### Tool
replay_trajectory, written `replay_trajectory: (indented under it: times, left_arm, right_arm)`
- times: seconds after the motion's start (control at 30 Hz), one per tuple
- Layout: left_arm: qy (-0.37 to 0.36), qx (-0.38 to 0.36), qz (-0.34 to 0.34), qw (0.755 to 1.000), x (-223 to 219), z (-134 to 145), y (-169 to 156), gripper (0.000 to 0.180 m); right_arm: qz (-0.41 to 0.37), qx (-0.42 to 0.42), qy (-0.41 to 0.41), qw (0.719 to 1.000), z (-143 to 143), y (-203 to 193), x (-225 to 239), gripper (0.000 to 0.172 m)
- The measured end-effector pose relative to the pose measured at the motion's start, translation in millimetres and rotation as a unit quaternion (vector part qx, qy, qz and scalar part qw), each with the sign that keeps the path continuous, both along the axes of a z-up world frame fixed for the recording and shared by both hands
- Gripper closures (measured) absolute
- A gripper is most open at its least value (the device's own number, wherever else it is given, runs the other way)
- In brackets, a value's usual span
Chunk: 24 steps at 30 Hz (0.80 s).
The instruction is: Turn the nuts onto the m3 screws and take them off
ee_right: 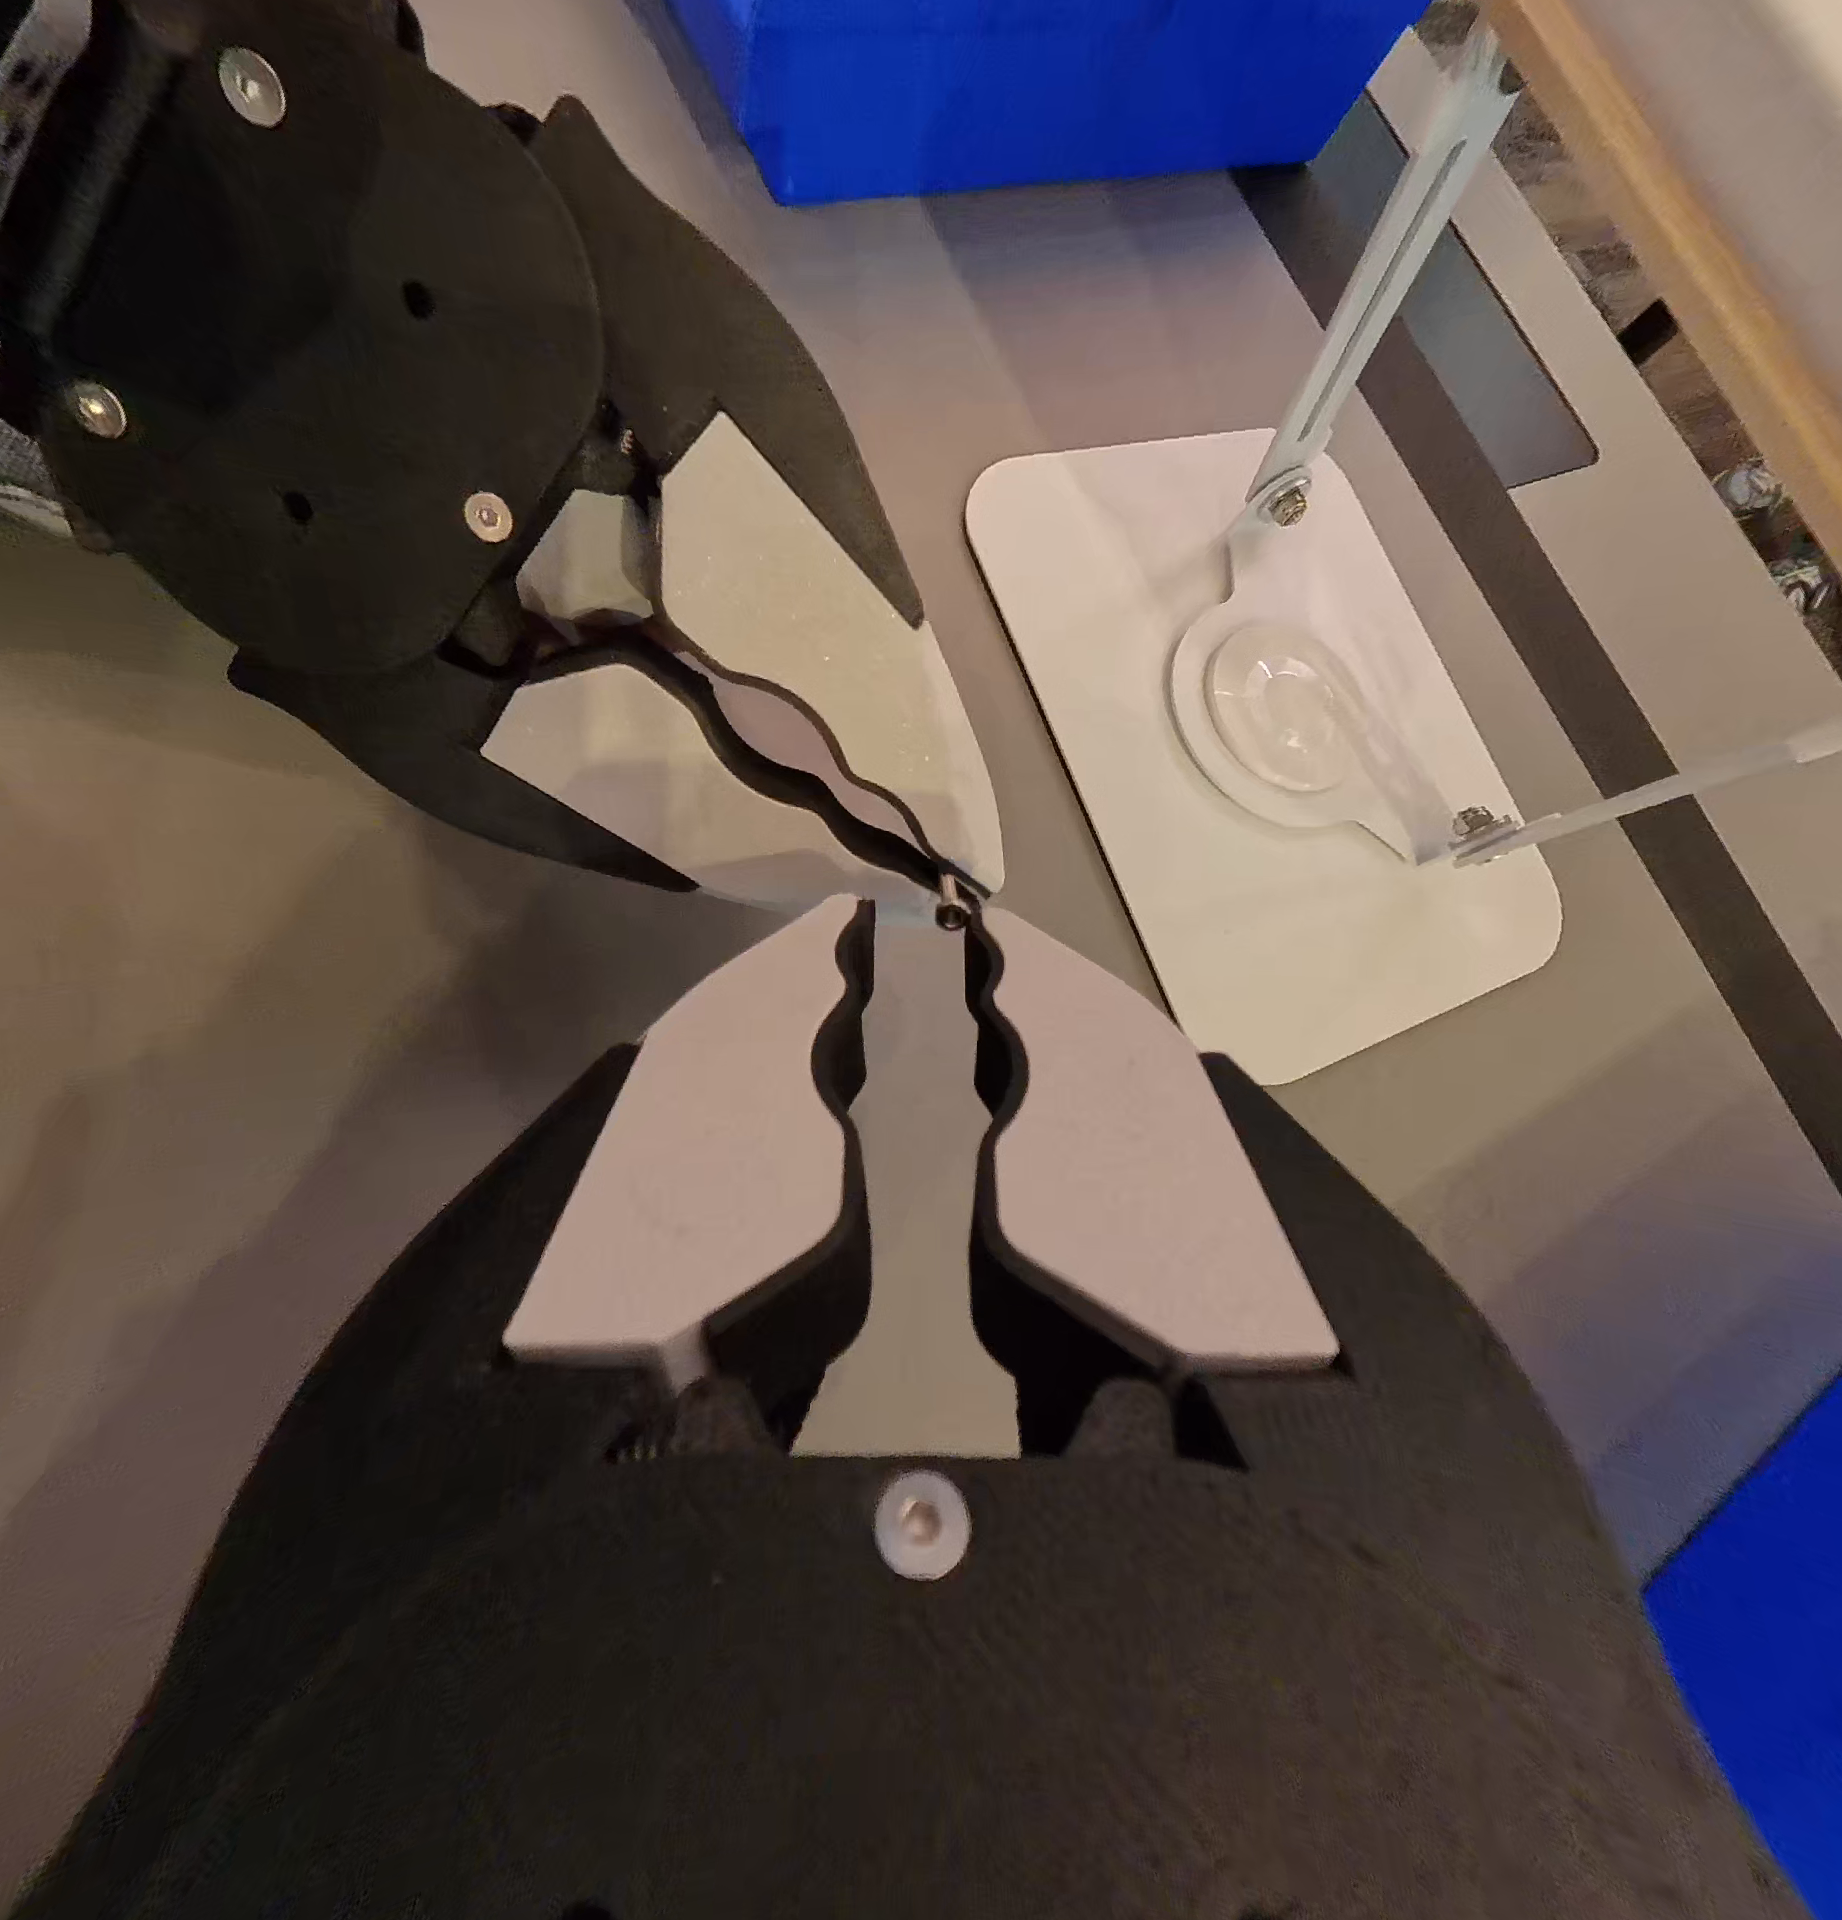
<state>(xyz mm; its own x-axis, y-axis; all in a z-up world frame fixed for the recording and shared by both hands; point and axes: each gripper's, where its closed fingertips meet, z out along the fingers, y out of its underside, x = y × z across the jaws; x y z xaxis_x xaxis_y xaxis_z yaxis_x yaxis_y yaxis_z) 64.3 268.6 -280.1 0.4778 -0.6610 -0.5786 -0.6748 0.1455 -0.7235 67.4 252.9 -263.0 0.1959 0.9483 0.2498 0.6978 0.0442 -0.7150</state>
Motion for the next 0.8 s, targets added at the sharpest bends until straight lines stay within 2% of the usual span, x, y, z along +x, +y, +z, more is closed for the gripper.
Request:
replay_trajectory:
  times: [0.17,0.33,0.53,0.6,0.63,0.7,0.8]
  left_arm:
    - [-0.011,-0.004,0.002,1.000,-1,1,2,0.179]
    - [-0.016,-0.007,0.001,1.000,1,2,3,0.179]
    - [-0.086,-0.046,-0.006,0.995,-1,11,4,0.179]
    - [-0.113,-0.059,-0.012,0.992,1,16,3,0.179]
    - [-0.125,-0.068,-0.013,0.990,1,17,4,0.179]
    - [-0.151,-0.083,-0.012,0.985,-1,20,6,0.179]
    - [-0.185,-0.118,-0.026,0.975,0,23,5,0.179]
  right_arm:
    - [-0.006,-0.008,-0.006,1.000,-3,0,4,0.158]
    - [0.015,0.009,0.046,0.999,12,-2,-7,0.139]
    - [0.044,-0.003,0.106,0.993,16,-9,-13,0.131]
    - [0.054,0.001,0.123,0.991,20,-13,-12,0.131]
    - [0.061,0.000,0.128,0.990,21,-16,-11,0.140]
    - [0.059,-0.006,0.139,0.989,22,-16,-8,0.142]
    - [0.056,-0.011,0.192,0.980,35,-11,-11,0.122]
